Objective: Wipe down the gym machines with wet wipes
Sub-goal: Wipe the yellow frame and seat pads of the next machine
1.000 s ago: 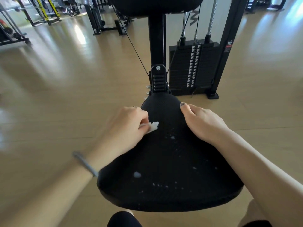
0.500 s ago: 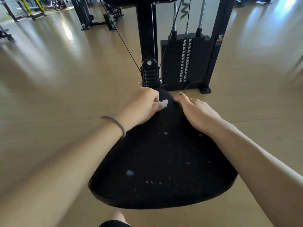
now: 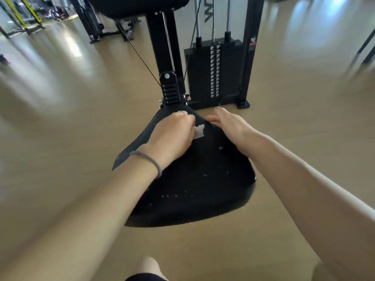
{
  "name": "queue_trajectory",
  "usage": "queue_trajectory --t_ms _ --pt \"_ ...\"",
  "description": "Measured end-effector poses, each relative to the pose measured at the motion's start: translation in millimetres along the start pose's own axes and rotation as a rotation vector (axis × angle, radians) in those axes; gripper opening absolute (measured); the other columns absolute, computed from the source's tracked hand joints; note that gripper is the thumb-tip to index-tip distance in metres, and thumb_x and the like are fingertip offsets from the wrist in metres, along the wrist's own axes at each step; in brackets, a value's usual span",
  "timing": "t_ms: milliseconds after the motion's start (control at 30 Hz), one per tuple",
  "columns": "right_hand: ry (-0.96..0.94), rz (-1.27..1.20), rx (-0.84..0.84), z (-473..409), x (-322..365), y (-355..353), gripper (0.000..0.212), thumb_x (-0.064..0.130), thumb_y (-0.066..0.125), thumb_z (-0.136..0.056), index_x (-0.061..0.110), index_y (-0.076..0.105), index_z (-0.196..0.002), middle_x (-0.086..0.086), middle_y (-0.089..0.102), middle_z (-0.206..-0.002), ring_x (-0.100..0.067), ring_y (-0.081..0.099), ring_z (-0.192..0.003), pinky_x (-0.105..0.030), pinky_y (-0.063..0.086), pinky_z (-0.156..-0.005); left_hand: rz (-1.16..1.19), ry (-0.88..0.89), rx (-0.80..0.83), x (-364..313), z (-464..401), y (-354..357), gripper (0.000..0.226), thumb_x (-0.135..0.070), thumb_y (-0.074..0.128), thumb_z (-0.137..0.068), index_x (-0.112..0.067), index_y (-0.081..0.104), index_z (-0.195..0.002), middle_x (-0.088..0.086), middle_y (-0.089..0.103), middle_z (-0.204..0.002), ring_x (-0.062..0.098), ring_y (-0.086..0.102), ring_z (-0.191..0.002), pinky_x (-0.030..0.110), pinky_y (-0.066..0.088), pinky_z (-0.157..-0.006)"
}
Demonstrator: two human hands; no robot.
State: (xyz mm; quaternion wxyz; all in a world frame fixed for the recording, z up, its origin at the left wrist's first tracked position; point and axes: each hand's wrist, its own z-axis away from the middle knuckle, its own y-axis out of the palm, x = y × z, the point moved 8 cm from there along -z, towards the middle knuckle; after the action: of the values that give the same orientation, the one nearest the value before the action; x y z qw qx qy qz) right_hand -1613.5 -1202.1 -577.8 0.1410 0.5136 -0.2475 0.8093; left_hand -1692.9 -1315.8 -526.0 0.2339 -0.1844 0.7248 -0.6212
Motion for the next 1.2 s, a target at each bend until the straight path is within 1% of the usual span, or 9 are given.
queue_trajectory --t_ms 133,267,400,433,500,633,867,1133,1200 --pt "-0.042 -0.085 0.031 5 -8 -8 0.051 0.05 0.034 -0.096 0.026 0.071 -0.122 0.005 0.068 -0.128 -0.014 0.061 -0.117 -0.036 0.041 -0.109 0.261 0.045 0.127 -44 33 -10 0.038 -0.052 0.046 -0.086 -0.02 0.062 -0.073 -0.003 0.062 -0.077 0.017 0.062 -0.071 0.033 0.049 -0.063" --pt "-0.051 -0.234 0.155 10 -25 -11 0.039 0.046 0.034 -0.102 0.032 0.069 -0.112 0.012 0.065 -0.12 -0.003 0.06 -0.103 -0.027 0.04 -0.096 0.241 0.129 0.028 -103 69 -11 0.023 -0.033 0.058 -0.099 -0.021 0.061 -0.08 -0.008 0.055 -0.083 0.013 0.057 -0.076 0.033 0.049 -0.071" --pt "-0.034 -0.328 0.212 12 -37 -17 0.04 0.043 0.041 -0.103 0.022 0.062 -0.129 0.011 0.064 -0.119 -0.01 0.061 -0.114 -0.031 0.047 -0.095 0.213 -0.037 -0.074 -101 53 -5 0.037 -0.026 0.059 -0.1 -0.028 0.04 -0.068 -0.01 0.043 -0.074 0.018 0.056 -0.075 0.03 0.038 -0.065" --pt "-0.038 -0.353 0.255 15 -34 -14 0.031 0.041 0.04 -0.103 0.019 0.061 -0.109 0.012 0.066 -0.118 -0.01 0.064 -0.113 -0.029 0.049 -0.092 0.207 -0.113 -0.103 -91 51 -6 0.033 -0.026 0.059 -0.099 -0.027 0.043 -0.071 -0.008 0.045 -0.075 0.019 0.056 -0.077 0.029 0.036 -0.065" --pt "-0.033 -0.345 0.3 25 -29 -11 0.043 0.034 0.036 -0.104 0.013 0.051 -0.138 0.012 0.07 -0.114 -0.003 0.065 -0.099 -0.024 0.048 -0.086 0.205 -0.202 -0.141 -81 61 -9 0.024 -0.026 0.059 -0.098 -0.025 0.05 -0.076 -0.005 0.052 -0.079 0.019 0.057 -0.077 0.029 0.036 -0.064" --pt "-0.073 -0.275 0.222 31 -25 -14 0.037 0.033 0.041 -0.097 0.009 0.069 -0.096 0.007 0.075 -0.108 -0.009 0.059 -0.084 -0.03 0.044 -0.078 0.226 -0.154 -0.202 -112 122 -17 0.032 -0.022 0.062 -0.096 -0.026 0.043 -0.07 -0.008 0.048 -0.075 0.013 0.049 -0.066 0.03 0.038 -0.057" --pt "-0.156 -0.069 0.057 47 -23 -12 0.032 0.043 0.035 -0.092 0.019 0.048 -0.075 0.006 0.05 -0.07 -0.017 0.048 -0.072 -0.037 0.04 -0.072 0.107 -0.299 -0.468 -79 172 -22 0.027 -0.026 0.064 -0.096 -0.018 0.052 -0.073 -0.009 0.048 -0.076 0.012 0.046 -0.066 0.014 0.027 -0.056" --pt "-0.524 0.32 -0.136 75 7 -4 0.046 0.046 0.025 -0.105 0.027 0.063 -0.124 0.002 0.062 -0.132 -0.022 0.047 -0.131 -0.041 0.037 -0.108 0.173 -0.271 -0.31 -94 117 -19 0.024 -0.023 0.06 -0.092 -0.02 0.047 -0.072 -0.007 0.044 -0.074 0.022 0.048 -0.068 0.036 0.033 -0.06" --pt "-0.567 0.381 -0.127 79 11 3 0.044 0.041 0.022 -0.107 0.026 0.061 -0.098 0.002 0.067 -0.109 -0.024 0.055 -0.115 -0.042 0.04 -0.099 0.187 -0.221 -0.333 -90 120 -21 0.022 -0.025 0.057 -0.091 -0.024 0.045 -0.073 -0.008 0.045 -0.073 0.022 0.047 -0.067 0.035 0.034 -0.062"
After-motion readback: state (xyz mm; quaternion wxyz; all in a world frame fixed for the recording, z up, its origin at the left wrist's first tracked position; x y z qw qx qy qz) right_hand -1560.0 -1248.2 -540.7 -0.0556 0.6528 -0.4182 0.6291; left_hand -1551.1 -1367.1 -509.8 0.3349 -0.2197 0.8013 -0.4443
